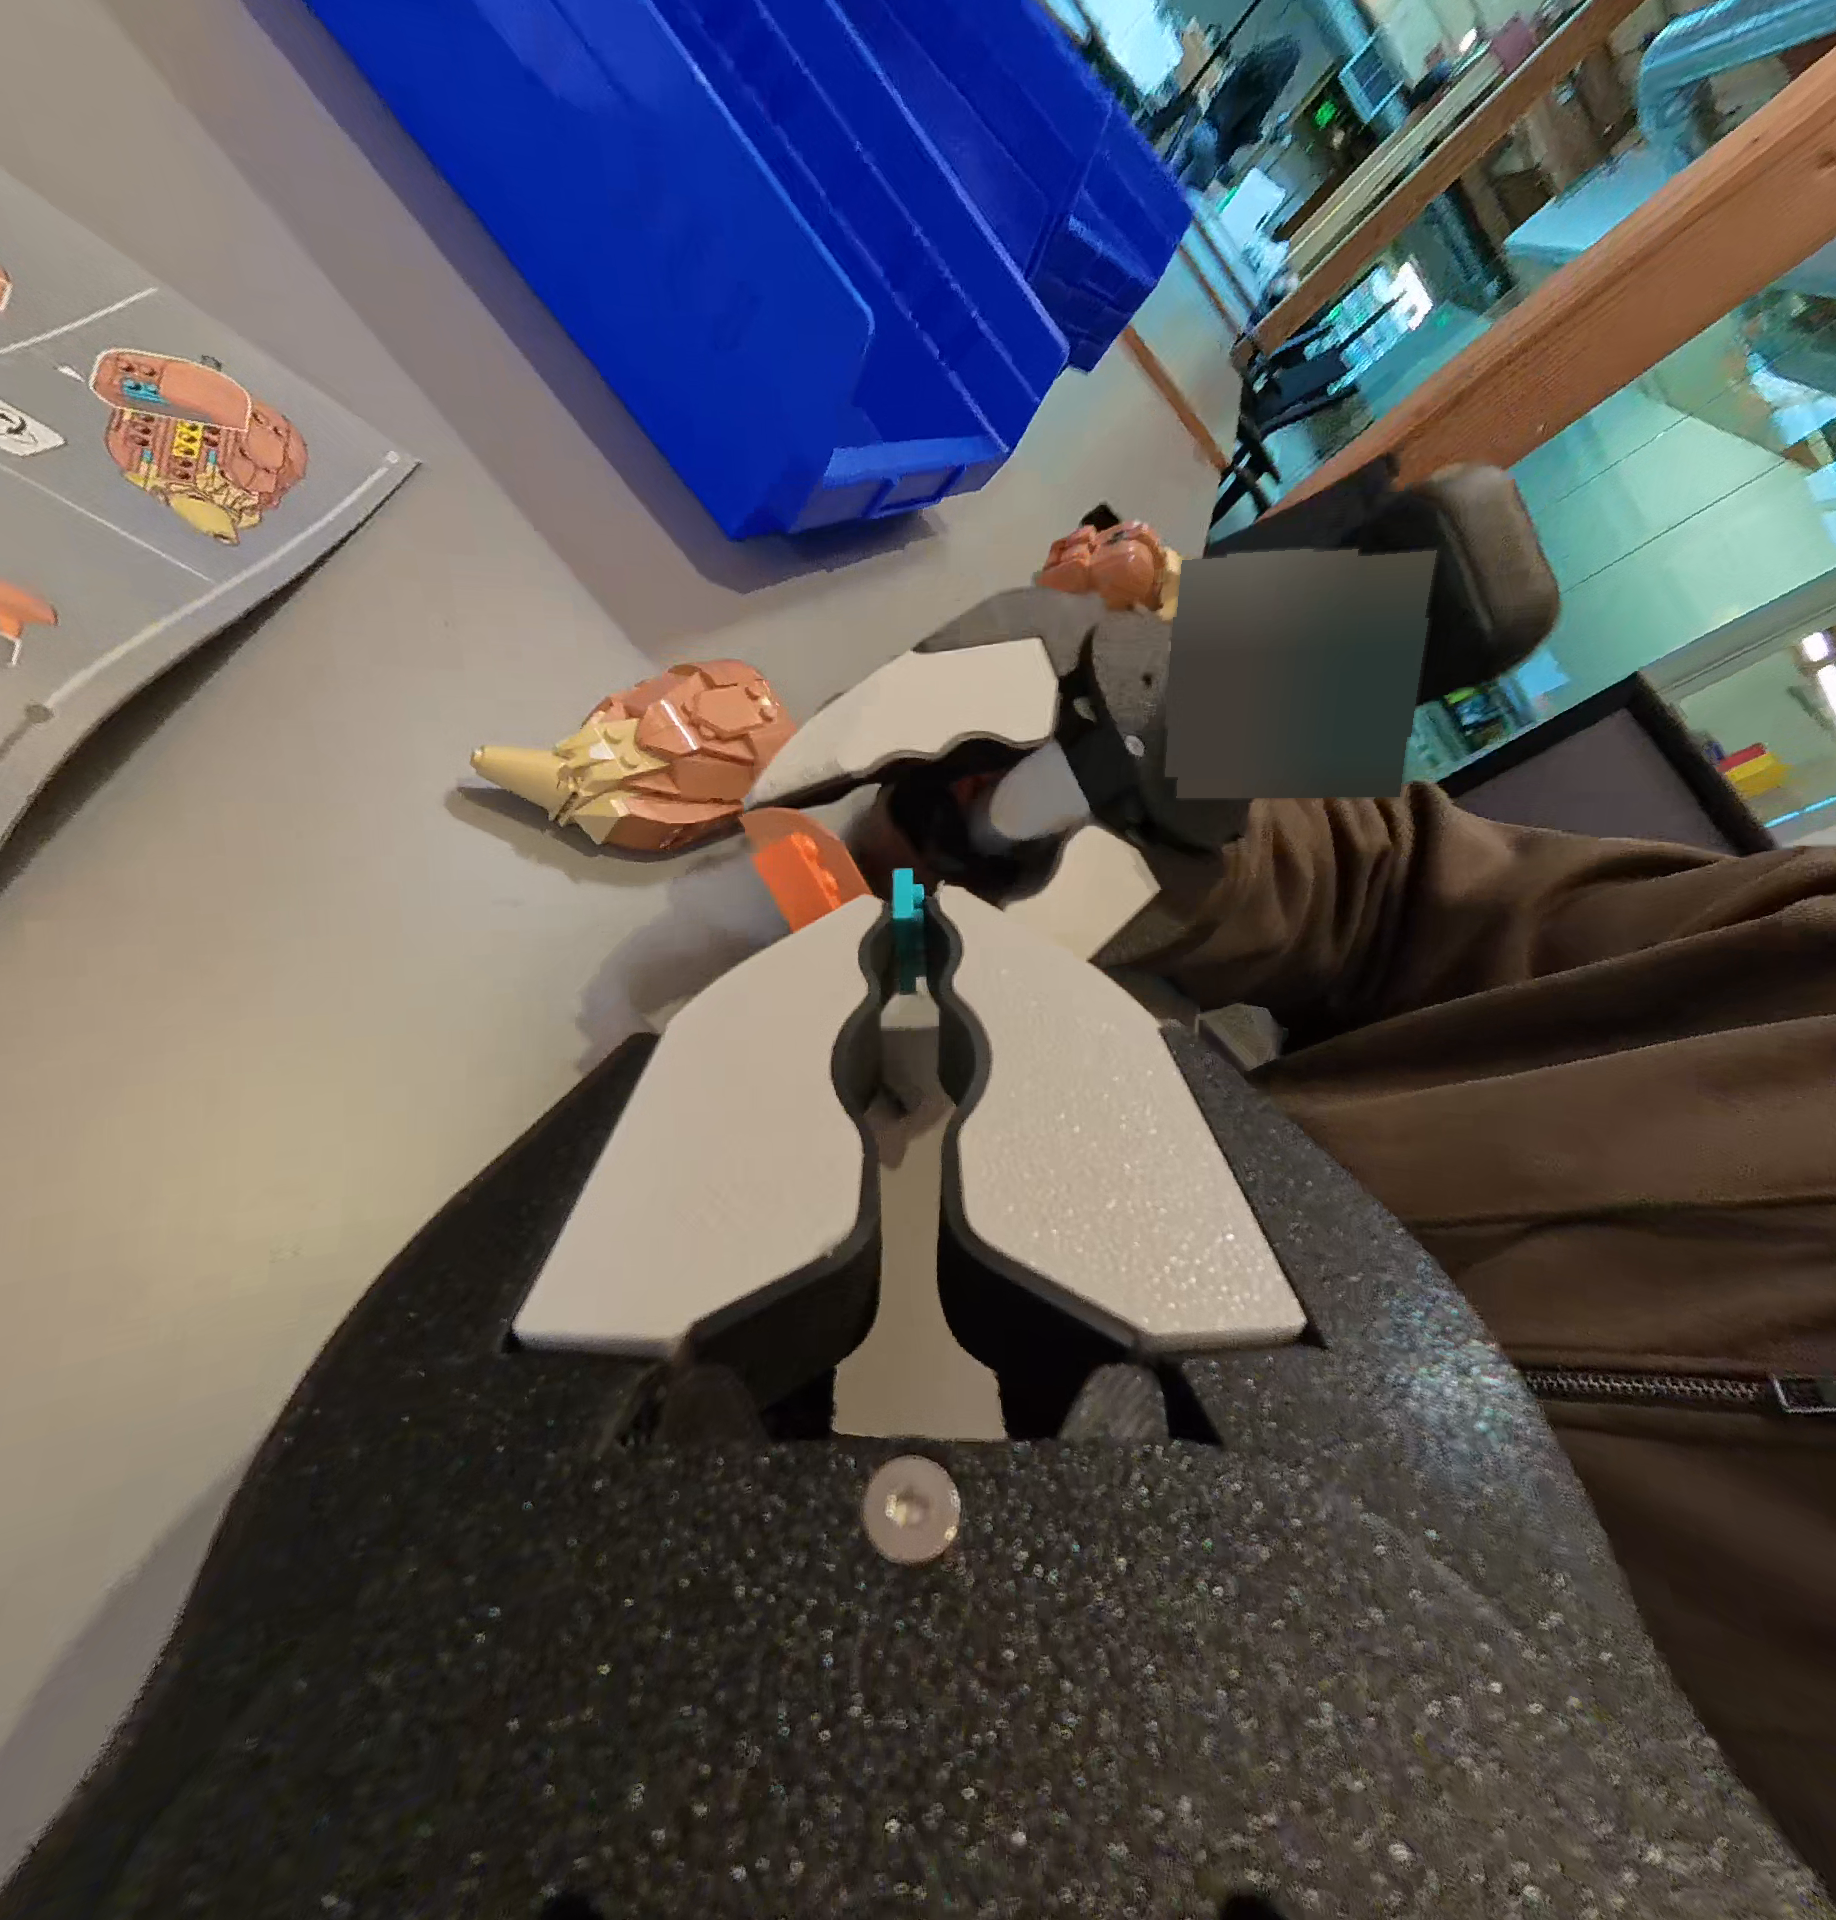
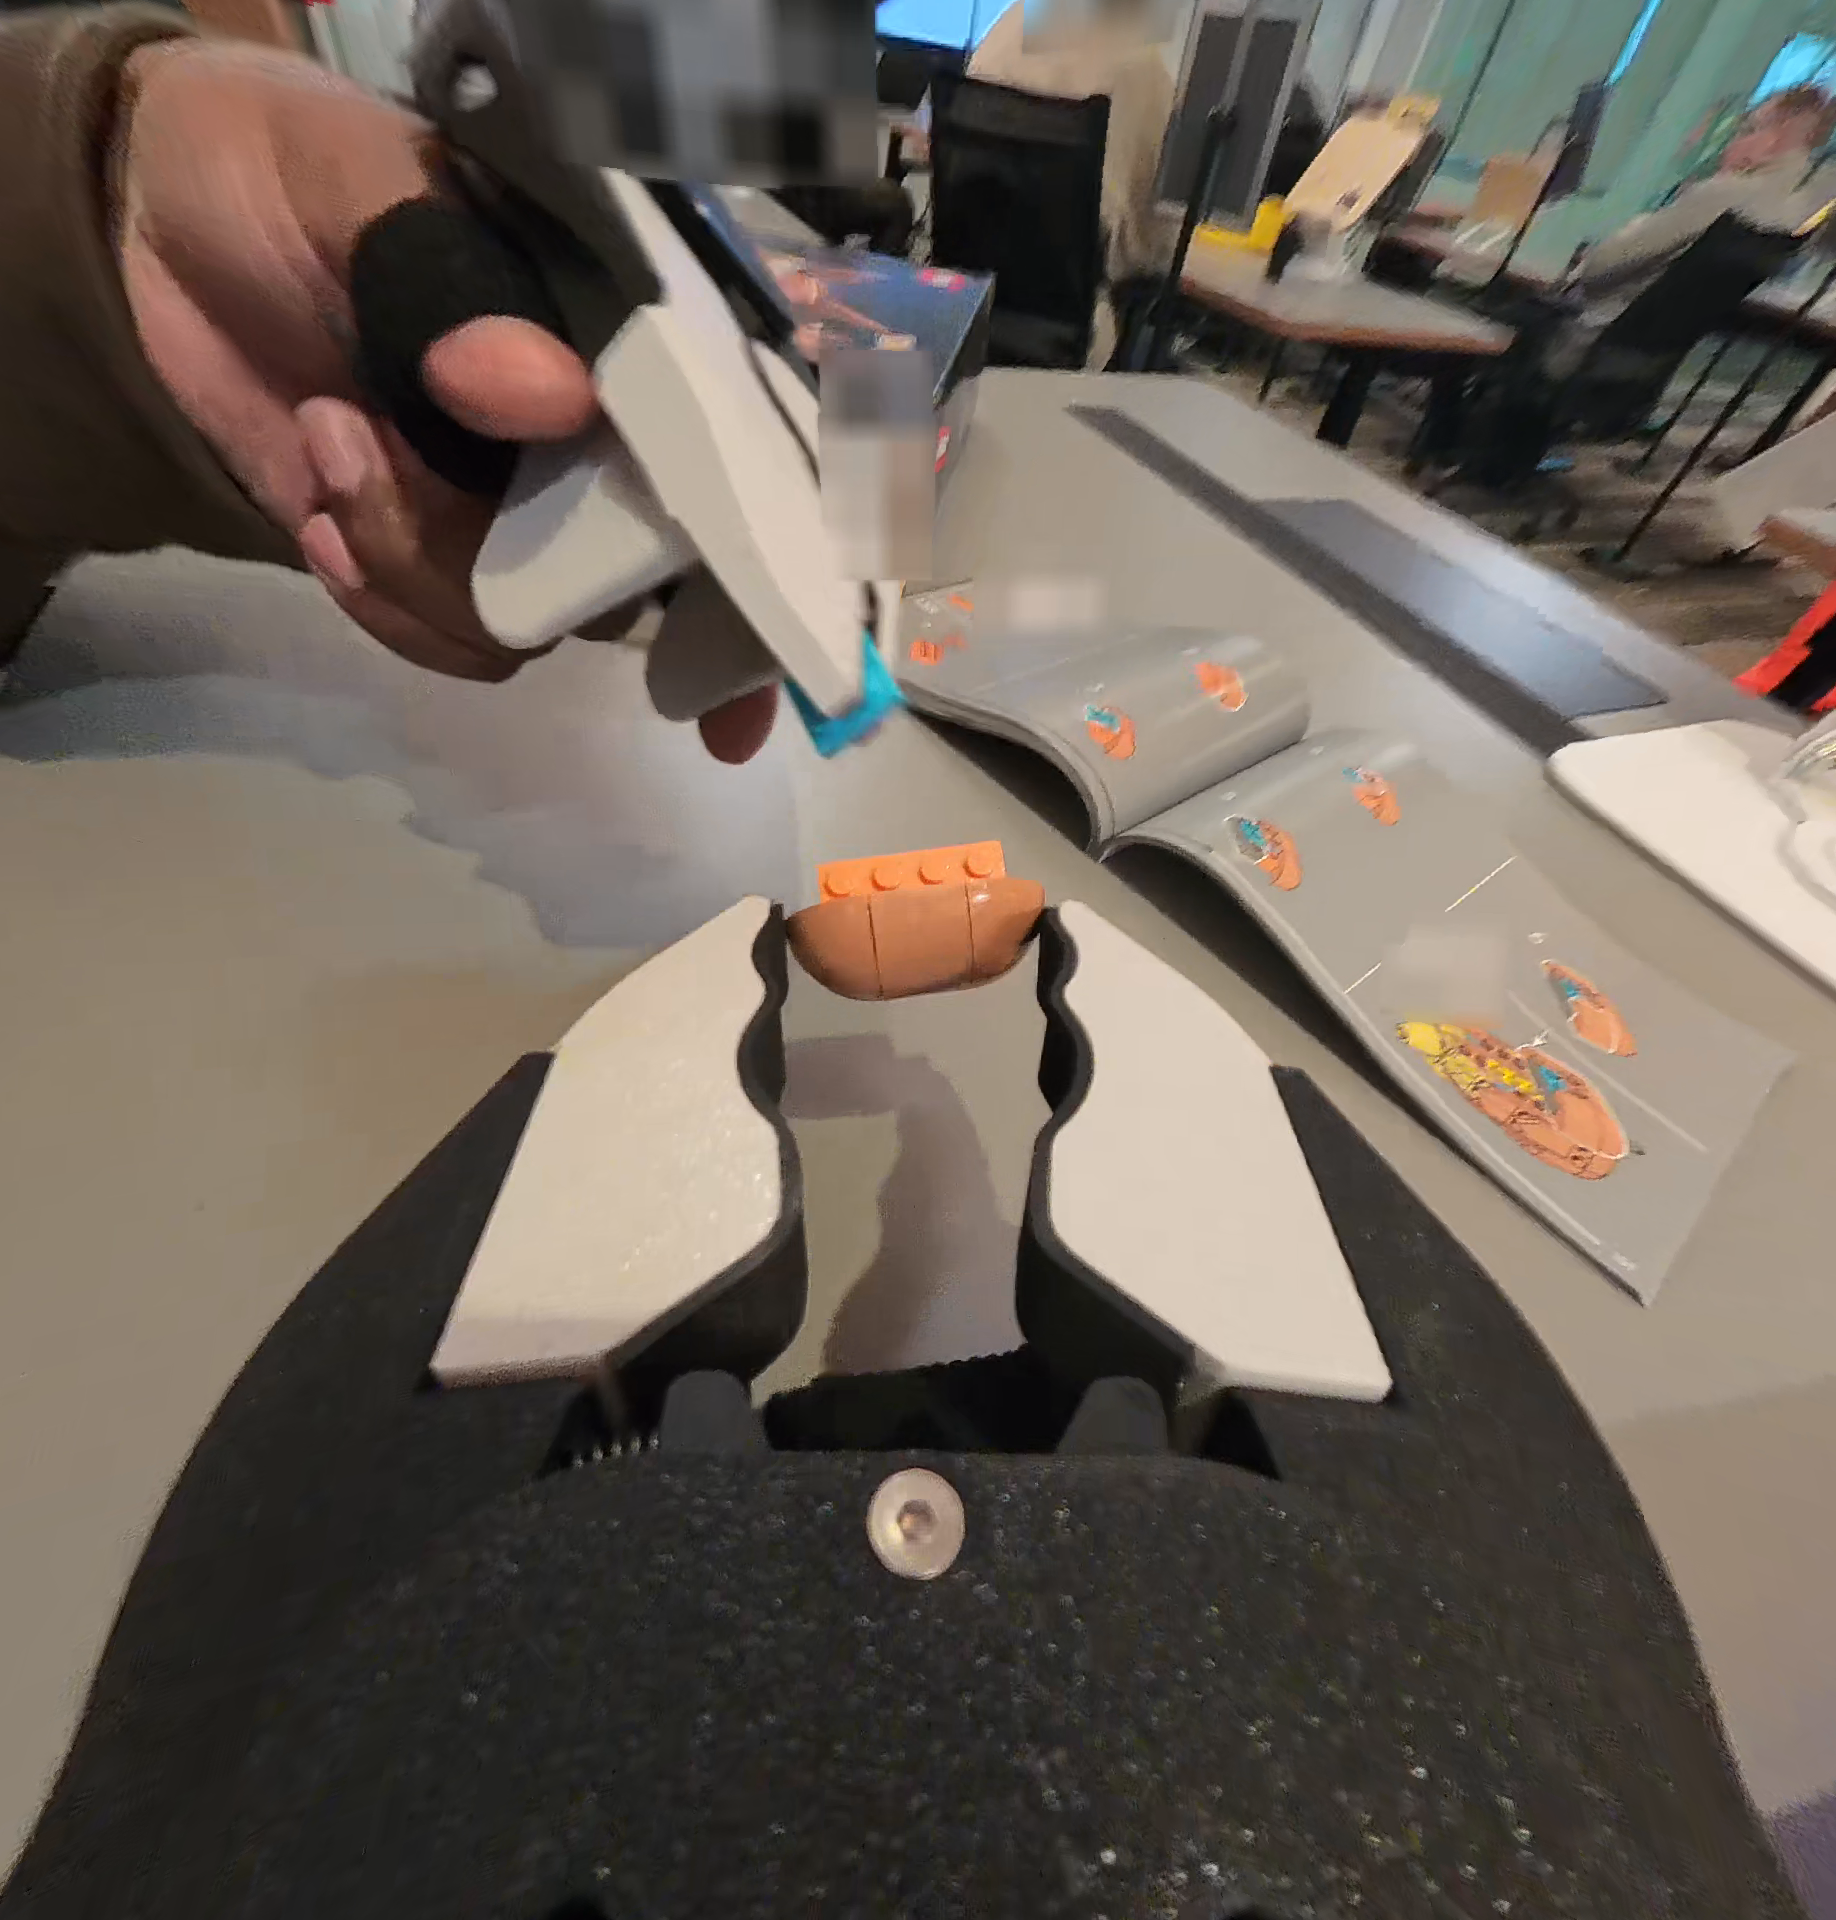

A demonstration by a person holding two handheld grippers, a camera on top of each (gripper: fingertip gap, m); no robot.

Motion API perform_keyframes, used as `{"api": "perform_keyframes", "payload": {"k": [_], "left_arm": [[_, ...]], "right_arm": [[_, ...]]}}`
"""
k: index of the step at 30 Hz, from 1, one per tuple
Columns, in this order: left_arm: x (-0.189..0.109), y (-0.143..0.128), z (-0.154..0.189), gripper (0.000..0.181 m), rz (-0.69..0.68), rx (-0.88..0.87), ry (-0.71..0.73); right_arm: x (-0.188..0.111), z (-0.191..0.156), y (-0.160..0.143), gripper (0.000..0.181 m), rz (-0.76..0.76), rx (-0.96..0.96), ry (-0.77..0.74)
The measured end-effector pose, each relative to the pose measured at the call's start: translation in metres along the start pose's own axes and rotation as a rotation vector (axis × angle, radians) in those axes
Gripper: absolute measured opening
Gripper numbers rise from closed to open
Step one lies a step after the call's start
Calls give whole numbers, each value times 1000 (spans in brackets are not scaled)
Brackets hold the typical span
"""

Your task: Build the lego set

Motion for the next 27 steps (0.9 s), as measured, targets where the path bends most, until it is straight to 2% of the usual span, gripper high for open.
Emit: {"api": "perform_keyframes", "payload": {"k": [5, 10, 13, 17, 19, 21, 27], "left_arm": [[15, 6, 6, 5, -83, 29, 58], [26, 16, 16, 5, -97, 80, 99], [27, 28, 26, 5, -95, 120, 113], [26, 45, 46, 5, -79, 176, 115], [28, 50, 60, 5, -81, 172, 73], [32, 54, 73, 5, -98, 171, 38], [46, 62, 78, 5, -282, 281, 150]], "right_arm": [[-14, 8, 6, 47, 46, -88, -169], [-30, 15, 16, 46, 143, -137, -257], [-39, 18, 24, 46, 240, -94, -277], [-58, 22, 38, 46, 450, 51, -278], [-66, 24, 42, 46, 521, 98, -300], [-66, 24, 41, 47, 515, 126, -344], [-65, 21, 41, 46, 487, 162, -442]]}}
Point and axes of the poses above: each gripper's, where its closed fingertips meet, x out along the fingers, y out of its top, z = x × y across the jaws, the point moved 4 cm from there along -x, back along the fingers, and after that the axes turned 4 degrees about -x, right-handed, at the moved point
